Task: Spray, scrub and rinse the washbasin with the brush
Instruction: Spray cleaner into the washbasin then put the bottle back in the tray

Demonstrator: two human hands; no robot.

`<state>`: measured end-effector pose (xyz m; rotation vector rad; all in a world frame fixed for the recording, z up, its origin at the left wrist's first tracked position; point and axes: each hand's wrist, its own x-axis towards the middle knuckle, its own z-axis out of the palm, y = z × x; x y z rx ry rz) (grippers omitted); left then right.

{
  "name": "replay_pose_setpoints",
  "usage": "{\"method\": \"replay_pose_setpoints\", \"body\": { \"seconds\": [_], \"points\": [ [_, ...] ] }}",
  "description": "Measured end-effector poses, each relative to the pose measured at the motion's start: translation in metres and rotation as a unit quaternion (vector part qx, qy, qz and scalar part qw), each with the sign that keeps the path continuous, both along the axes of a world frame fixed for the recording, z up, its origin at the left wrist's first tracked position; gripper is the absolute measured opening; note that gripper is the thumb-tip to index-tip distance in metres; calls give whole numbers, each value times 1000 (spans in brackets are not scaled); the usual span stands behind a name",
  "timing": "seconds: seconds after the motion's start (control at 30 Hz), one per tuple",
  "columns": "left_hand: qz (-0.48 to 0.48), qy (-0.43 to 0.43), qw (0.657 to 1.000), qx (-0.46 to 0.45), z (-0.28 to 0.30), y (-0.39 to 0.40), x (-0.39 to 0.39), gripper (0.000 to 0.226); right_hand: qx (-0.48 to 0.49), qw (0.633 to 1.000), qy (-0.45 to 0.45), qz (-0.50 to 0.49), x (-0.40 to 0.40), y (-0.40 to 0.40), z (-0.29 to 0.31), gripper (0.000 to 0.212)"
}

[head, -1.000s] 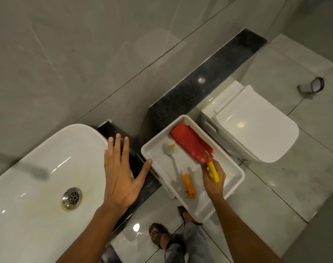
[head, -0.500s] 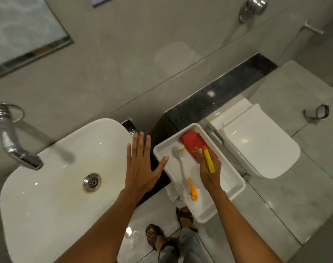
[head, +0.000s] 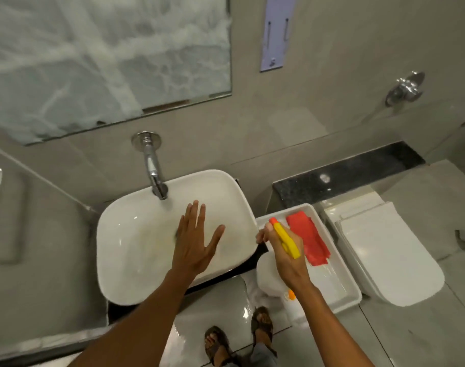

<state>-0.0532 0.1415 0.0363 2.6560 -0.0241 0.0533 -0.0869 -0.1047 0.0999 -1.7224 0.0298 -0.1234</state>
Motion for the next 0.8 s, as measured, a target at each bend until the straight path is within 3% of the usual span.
{"method": "replay_pose_setpoints", "body": {
  "seconds": [0.23,0.37,0.57,0.8],
  "points": [
    [143,21,989,12,-13,136,-58,97,108,985,119,58,-50,83,6,52],
    [169,50,984,-5,-18,168,-72,101,164,965,192,74,-70,139,-5,50],
    [183,33,981,-61,-21,171,-74,86,87,954,267,108,-82,193,-10,54],
    [204,-34,971,-115,-26,172,-78,75,22,962,269,37,-70,204,-4,53]
  ]
}}
